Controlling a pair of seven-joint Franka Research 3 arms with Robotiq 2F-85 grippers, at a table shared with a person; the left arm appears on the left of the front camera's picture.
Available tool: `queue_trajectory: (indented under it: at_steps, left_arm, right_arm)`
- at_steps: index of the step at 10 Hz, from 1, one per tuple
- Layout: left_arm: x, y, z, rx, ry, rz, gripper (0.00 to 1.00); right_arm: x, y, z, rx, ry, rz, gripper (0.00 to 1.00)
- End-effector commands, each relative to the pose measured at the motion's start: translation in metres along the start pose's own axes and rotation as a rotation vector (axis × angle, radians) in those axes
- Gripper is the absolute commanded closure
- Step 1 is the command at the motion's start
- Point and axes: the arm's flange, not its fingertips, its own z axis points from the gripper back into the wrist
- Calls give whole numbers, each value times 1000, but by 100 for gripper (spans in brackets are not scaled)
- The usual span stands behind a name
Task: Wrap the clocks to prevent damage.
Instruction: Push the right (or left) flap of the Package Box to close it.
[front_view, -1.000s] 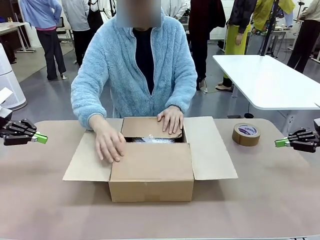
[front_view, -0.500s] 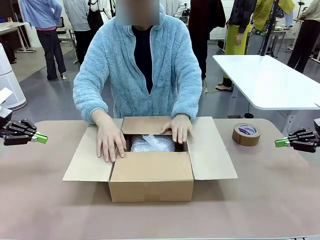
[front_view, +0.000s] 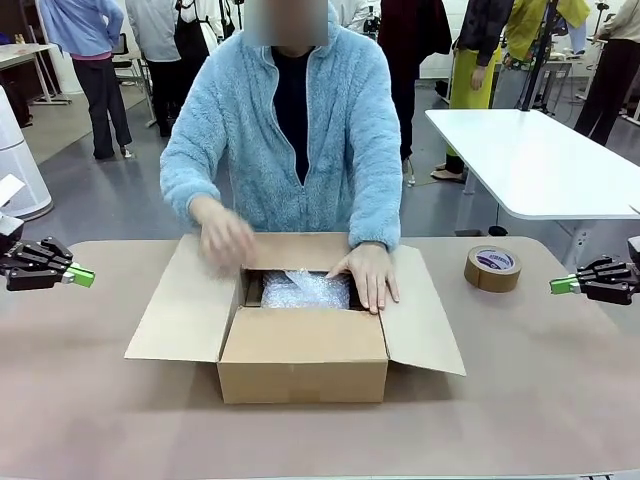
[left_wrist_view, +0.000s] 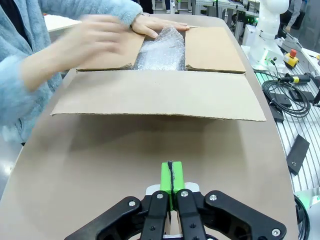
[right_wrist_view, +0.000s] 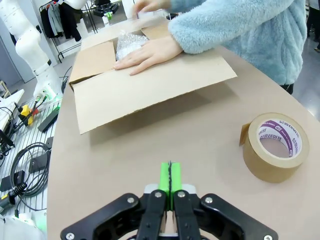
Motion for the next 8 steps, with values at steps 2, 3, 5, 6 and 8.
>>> queue_trajectory:
  at_steps: [2,3,5,6,8]
  left_arm:
    - [0,0,0,2,-6,-2,99]
    - [0,0,0,2,-6,-2,99]
    - [0,0,0,2,-6,-2,99]
    - [0,0,0,2,-6,-2,99]
    - [-4,13,-11,-82,36,-15,99]
  right_arm:
    - [-1,1,0,7,4,-1,99]
    - [-1,1,0,7,4,-1,99]
    - [-1,1,0,7,4,-1,99]
    - [-1,1,0,7,4,-1,99]
    - [-1,1,0,7,4,-1,99]
